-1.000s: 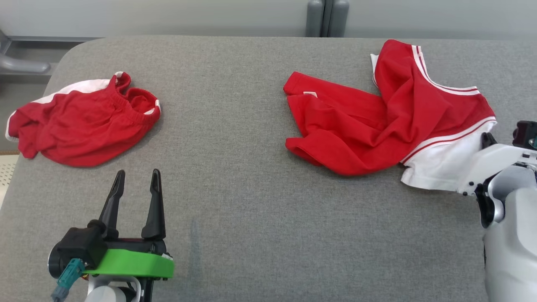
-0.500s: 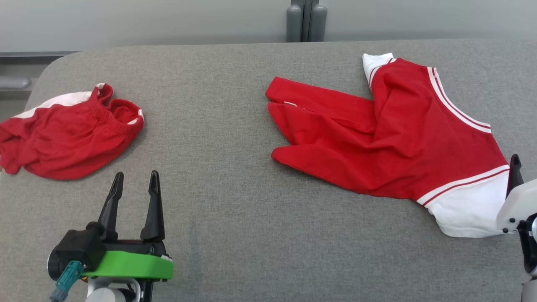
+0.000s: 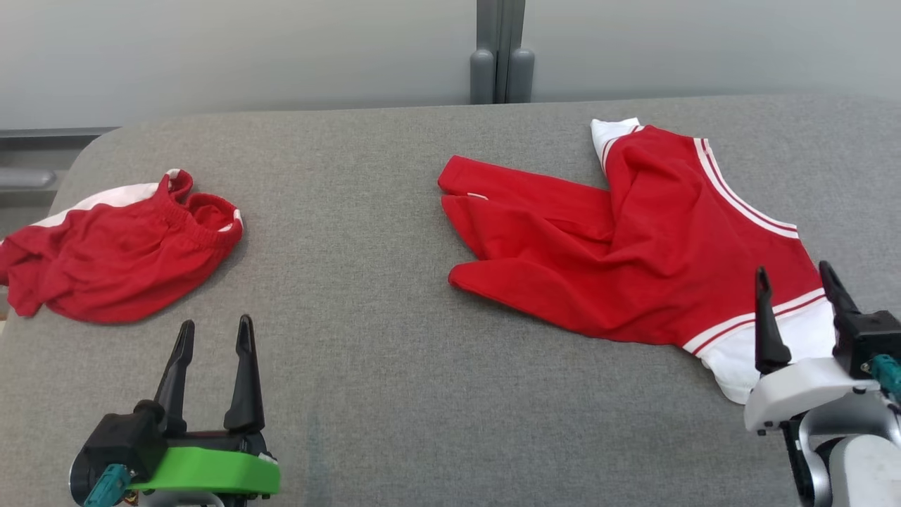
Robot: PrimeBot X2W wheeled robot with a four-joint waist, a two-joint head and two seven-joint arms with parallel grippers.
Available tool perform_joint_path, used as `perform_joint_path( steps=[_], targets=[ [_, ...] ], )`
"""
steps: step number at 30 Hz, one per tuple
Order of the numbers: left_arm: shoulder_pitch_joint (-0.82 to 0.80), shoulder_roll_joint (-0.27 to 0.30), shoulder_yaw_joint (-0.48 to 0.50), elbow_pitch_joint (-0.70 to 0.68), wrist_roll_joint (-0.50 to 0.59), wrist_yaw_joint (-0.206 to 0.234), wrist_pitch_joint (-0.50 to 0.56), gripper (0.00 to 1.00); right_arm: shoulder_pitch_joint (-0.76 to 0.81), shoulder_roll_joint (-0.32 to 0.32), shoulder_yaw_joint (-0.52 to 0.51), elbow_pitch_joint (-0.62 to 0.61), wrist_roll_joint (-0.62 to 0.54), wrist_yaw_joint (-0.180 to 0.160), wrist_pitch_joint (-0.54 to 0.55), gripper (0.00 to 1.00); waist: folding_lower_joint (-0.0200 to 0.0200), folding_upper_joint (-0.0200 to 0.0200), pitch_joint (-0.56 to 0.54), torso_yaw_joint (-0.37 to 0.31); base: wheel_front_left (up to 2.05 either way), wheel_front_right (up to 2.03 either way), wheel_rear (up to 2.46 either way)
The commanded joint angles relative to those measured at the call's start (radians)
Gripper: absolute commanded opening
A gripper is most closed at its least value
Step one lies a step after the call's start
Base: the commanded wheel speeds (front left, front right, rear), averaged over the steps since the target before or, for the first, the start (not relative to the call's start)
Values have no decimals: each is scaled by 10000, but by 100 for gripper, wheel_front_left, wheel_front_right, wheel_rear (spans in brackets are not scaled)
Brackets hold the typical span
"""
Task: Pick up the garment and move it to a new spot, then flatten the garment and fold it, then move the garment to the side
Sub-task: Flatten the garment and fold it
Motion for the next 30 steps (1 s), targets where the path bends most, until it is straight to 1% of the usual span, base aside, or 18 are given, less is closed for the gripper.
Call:
perform_joint_path(
  steps=[1,5,9,22,26,30],
  targets=[
    [219,-13,55,2,48,12,-3,100,199,-103,219,97,-34,-14,-295,100,0,0,-218,-40,0,0,0],
    [437,-28,50,41,113,8,-3,100,389,-208,730,276,141,-14,-717,100,0,0,-465,-34,0,0,0],
    [635,-48,42,114,140,5,-3,100,547,-226,960,289,269,-14,-820,100,0,0,-710,-42,0,0,0],
    [1045,-27,28,310,155,-6,-5,100,733,-131,1199,248,615,-14,-700,100,0,0,-1014,-226,0,0,0],
    [501,-26,-276,683,-96,-24,194,100,654,-108,1304,313,702,-14,-651,100,0,0,-953,-380,0,0,0],
    [-267,-41,-742,1506,-610,-36,1010,100,610,-89,1396,334,735,-14,-641,100,0,0,-894,-590,0,0,0]
  ],
)
